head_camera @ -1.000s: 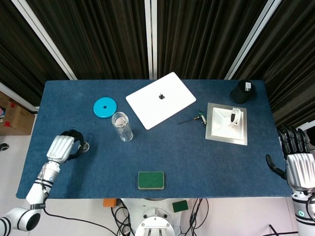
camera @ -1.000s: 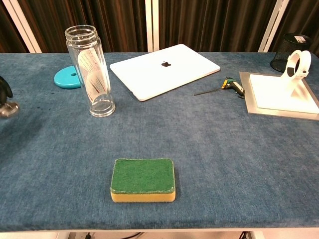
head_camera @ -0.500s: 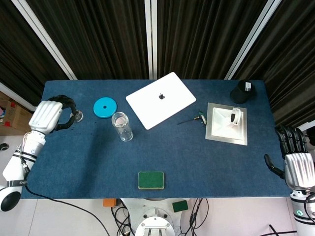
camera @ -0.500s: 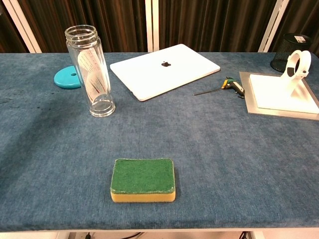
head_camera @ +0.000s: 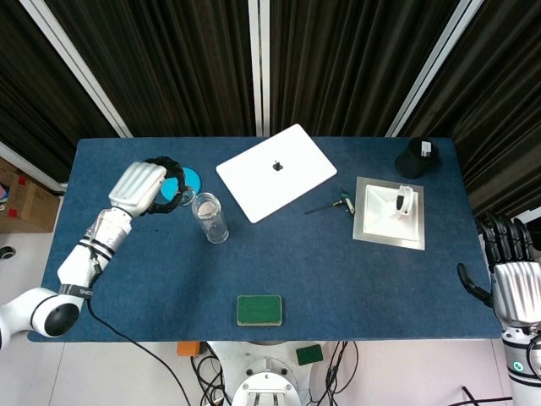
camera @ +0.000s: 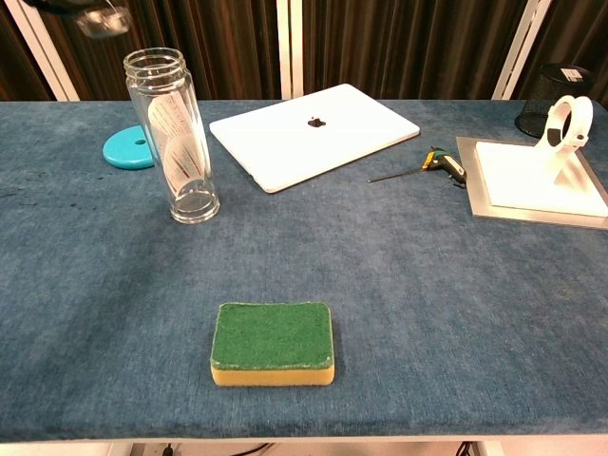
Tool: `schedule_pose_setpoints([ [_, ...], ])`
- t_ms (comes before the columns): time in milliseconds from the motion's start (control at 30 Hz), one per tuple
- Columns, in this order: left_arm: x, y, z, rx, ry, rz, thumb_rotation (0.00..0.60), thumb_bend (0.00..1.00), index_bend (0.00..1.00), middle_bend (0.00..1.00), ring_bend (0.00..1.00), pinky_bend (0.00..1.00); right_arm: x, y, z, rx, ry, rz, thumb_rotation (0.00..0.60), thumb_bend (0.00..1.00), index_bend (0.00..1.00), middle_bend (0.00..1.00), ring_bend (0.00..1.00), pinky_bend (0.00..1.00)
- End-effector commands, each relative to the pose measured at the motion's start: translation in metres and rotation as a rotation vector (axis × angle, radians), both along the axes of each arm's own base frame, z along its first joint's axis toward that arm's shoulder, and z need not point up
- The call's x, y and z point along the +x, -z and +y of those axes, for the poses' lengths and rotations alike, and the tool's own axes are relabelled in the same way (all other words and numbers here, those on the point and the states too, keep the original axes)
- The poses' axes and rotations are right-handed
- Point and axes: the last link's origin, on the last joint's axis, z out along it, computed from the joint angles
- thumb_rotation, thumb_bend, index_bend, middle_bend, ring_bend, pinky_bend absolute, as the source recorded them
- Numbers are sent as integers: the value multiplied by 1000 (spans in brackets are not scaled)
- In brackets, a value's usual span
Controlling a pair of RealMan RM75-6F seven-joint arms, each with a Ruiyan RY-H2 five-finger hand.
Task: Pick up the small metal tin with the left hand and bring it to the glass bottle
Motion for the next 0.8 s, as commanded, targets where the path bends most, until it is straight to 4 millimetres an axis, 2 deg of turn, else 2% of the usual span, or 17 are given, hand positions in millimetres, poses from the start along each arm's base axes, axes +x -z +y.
schedule_pose_setpoints([
  [33, 0, 9, 1, -10, -7, -5, 600, 416, 601, 372, 249, 314, -1, 0, 0, 1, 4, 1, 600, 327, 0, 0, 0, 0],
  [333, 12, 23, 5, -16, 27, -8, 600, 416, 602, 372, 249, 311, -3, 6, -3, 18, 15, -2, 600, 327, 0, 0, 0, 0],
  [800, 17, 33, 2, -13, 57, 31, 600, 417, 606, 372, 249, 309, -7, 5, -4, 18, 26, -5, 600, 327, 0, 0, 0, 0],
])
